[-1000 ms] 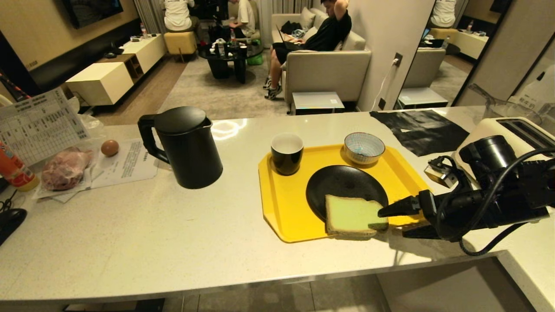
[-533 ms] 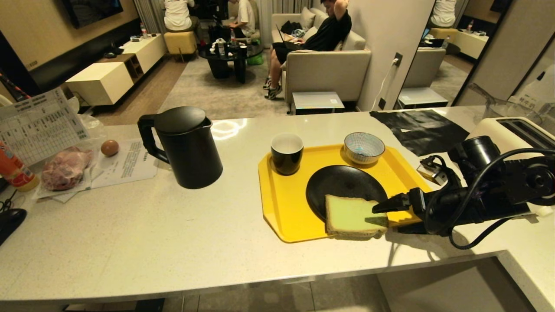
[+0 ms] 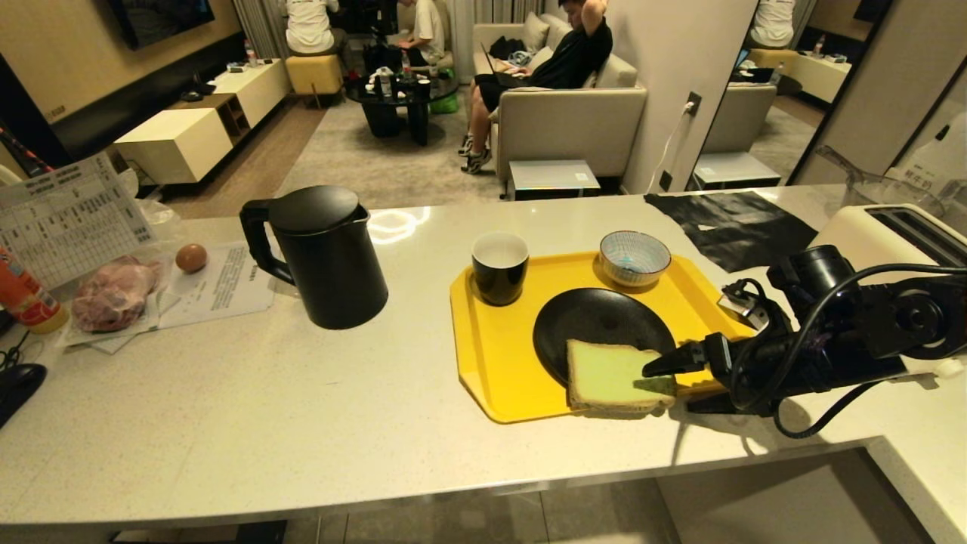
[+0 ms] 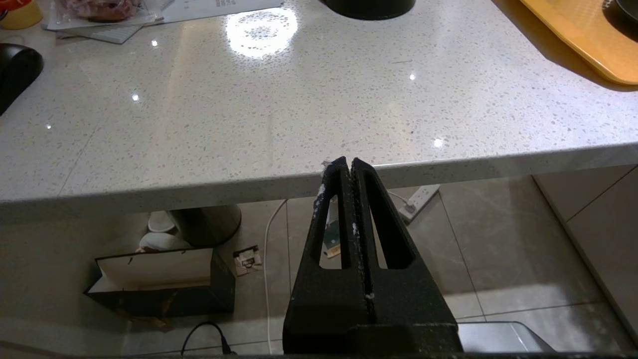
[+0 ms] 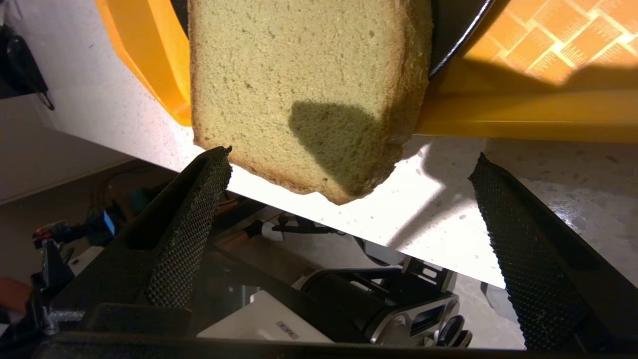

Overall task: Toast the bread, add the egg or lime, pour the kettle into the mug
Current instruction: Pick up the bread slice

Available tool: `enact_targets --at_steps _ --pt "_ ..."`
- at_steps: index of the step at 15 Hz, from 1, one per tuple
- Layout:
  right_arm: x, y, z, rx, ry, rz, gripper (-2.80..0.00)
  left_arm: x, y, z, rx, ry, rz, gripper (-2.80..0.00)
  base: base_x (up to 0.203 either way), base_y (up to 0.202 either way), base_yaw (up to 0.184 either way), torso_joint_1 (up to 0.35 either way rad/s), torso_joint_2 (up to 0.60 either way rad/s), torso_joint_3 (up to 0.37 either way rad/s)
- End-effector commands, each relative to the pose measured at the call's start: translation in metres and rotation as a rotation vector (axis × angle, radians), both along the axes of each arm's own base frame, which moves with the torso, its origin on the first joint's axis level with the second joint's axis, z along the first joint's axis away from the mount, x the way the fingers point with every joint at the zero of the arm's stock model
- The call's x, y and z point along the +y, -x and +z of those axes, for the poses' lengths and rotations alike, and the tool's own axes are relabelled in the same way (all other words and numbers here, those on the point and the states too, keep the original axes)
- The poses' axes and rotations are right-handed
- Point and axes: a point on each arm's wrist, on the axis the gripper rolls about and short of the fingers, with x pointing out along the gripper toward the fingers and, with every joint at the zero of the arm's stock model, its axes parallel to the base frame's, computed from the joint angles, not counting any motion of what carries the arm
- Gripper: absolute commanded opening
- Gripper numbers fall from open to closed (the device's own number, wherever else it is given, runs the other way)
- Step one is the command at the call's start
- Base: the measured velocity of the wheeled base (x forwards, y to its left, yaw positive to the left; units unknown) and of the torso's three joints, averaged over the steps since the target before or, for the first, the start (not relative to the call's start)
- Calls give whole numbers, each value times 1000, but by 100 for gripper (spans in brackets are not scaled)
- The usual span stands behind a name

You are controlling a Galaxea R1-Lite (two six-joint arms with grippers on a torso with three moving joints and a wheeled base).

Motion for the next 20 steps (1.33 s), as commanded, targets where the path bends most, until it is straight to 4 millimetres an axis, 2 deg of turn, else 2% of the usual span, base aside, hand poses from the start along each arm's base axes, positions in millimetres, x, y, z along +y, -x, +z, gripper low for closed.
enact_targets --at_steps 1,5,14,20 --pt "1 0 -1 7 -12 10 0 0 0 0 0 0 0 -280 0 0 0 0 0 0" --pt "12 -1 -7 32 -30 53 0 0 0 0 2 0 0 -280 0 0 0 0 0 0" --pt "14 -9 -2 15 -62 66 0 0 0 0 1 0 1 -280 0 0 0 0 0 0" --pt "16 -21 -7 59 -112 49 0 0 0 0 2 0 1 -280 0 0 0 0 0 0"
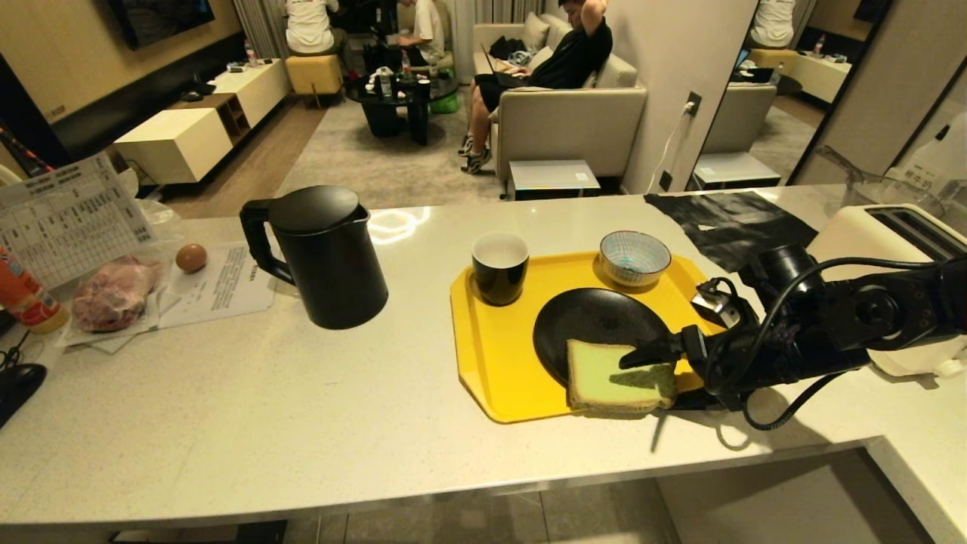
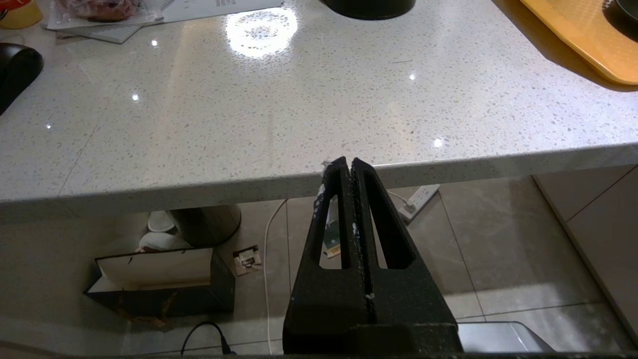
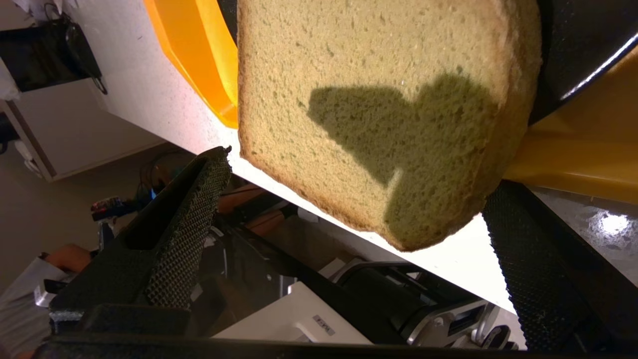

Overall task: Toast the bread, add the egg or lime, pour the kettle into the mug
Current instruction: Pick up the bread slice

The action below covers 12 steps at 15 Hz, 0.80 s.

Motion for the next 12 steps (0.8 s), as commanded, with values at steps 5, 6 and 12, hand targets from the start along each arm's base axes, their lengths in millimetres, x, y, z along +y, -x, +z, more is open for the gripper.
enact_targets --at_steps 5,6,12 --pt "1 -7 -6 22 -5 -6 0 0 0 0 1 0 1 -280 0 0 0 0 0 0" --pt "0 -7 -6 21 -5 -6 0 0 0 0 1 0 1 -280 0 0 0 0 0 0" --pt "1 -7 -9 26 -4 -2 -280 0 0 0 1 0 1 -280 0 0 0 0 0 0"
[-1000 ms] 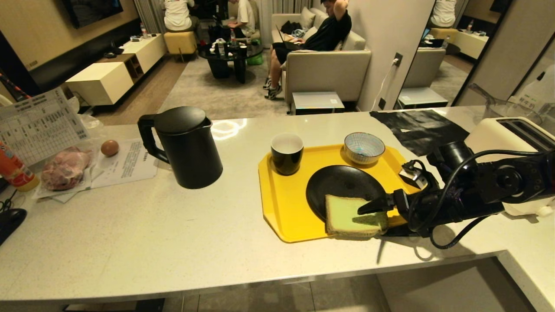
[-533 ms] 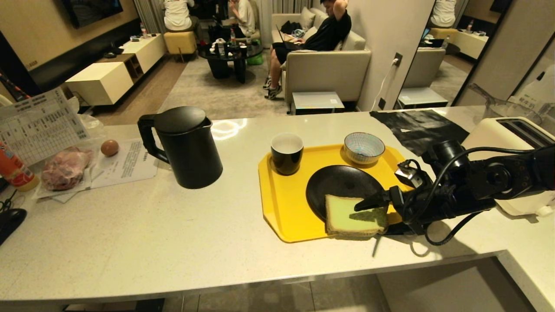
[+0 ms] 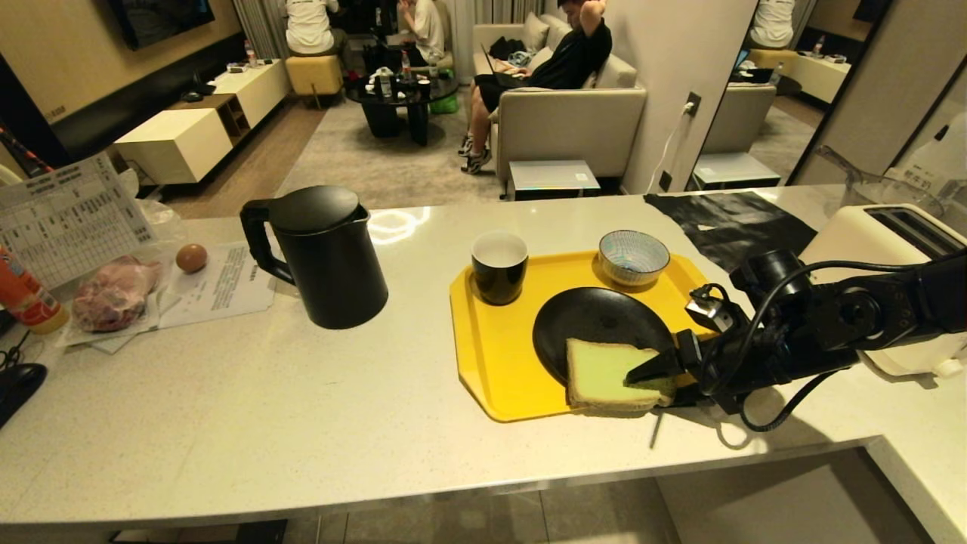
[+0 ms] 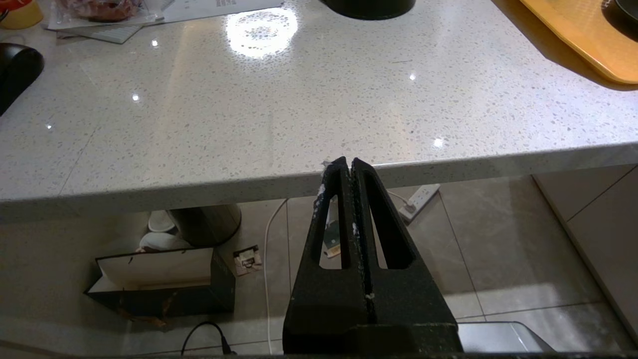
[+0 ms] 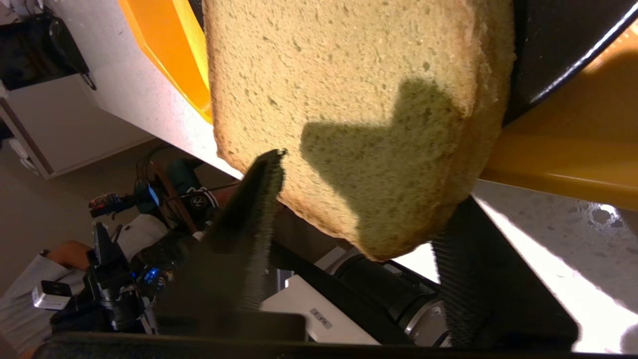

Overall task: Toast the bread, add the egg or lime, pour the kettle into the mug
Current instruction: Pick up the bread slice

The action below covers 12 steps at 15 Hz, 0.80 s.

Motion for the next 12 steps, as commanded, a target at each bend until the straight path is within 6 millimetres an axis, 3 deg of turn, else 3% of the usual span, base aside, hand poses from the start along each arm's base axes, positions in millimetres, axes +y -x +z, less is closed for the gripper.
enact_targets --at_steps 1,8,12 --pt "0 0 0 3 -5 3 -280 0 0 0 1 0 1 -280 0 0 0 0 0 0" --pt "-1 3 2 3 -2 2 -280 0 0 0 1 0 0 -280 0 0 0 0 0 0" --pt "-7 10 15 -28 -6 -16 -280 0 0 0 -1 0 0 -280 0 0 0 0 0 0"
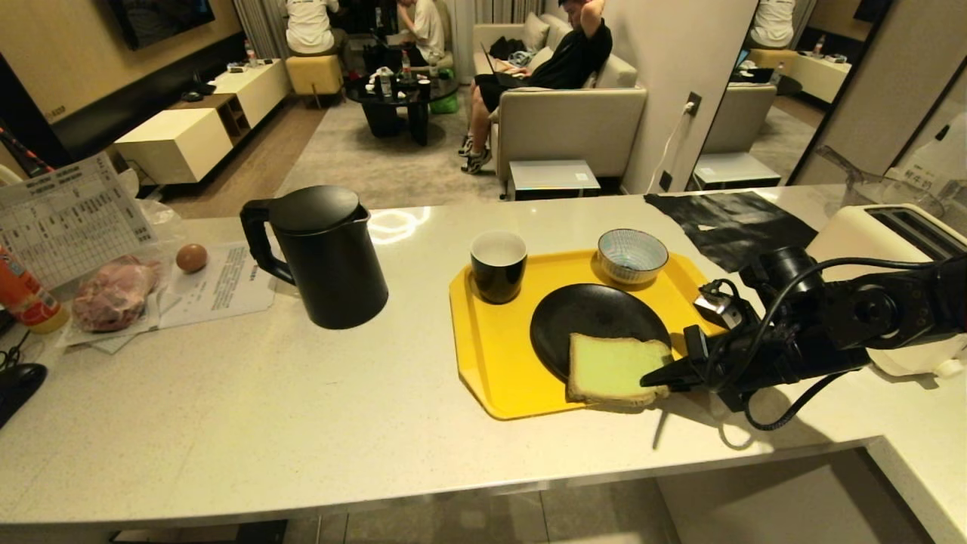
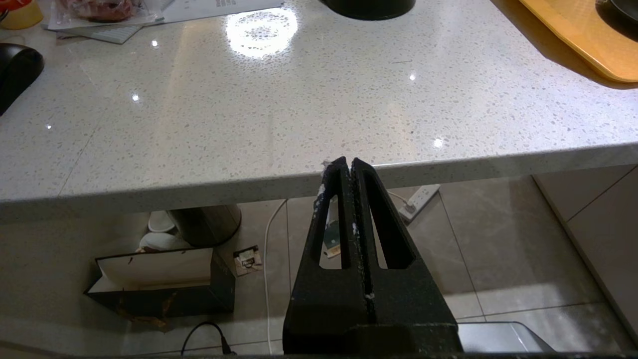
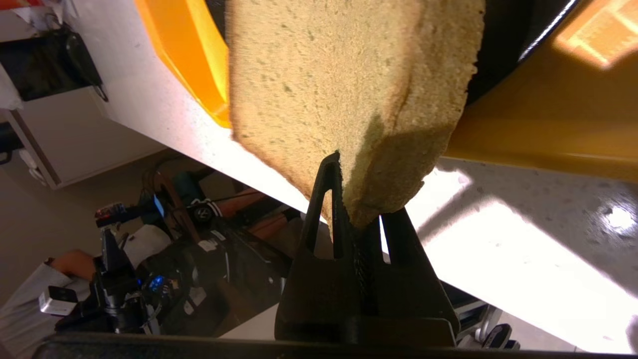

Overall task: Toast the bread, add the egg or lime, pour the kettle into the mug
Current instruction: Pick up the bread slice, then put the bread slices in the toaster

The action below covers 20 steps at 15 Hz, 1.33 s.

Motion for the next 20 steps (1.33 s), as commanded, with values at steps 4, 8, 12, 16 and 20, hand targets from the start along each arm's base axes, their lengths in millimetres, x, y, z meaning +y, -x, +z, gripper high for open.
enact_targets --at_steps 4,8,12,16,20 --pt "-11 15 33 -95 -28 -19 -280 0 0 0 1 0 1 -280 0 0 0 0 0 0" --pt "-21 35 72 -189 -64 -61 -280 0 0 0 1 0 0 -280 0 0 0 0 0 0" --pt "-38 61 129 -327 -59 -119 -280 0 0 0 1 0 0 -280 0 0 0 0 0 0" --pt "-57 78 190 -509 79 -171 -280 0 0 0 1 0 0 -280 0 0 0 0 0 0" --pt "-64 81 233 -690 307 -296 -280 0 0 0 0 0 0 -280 0 0 0 0 0 0"
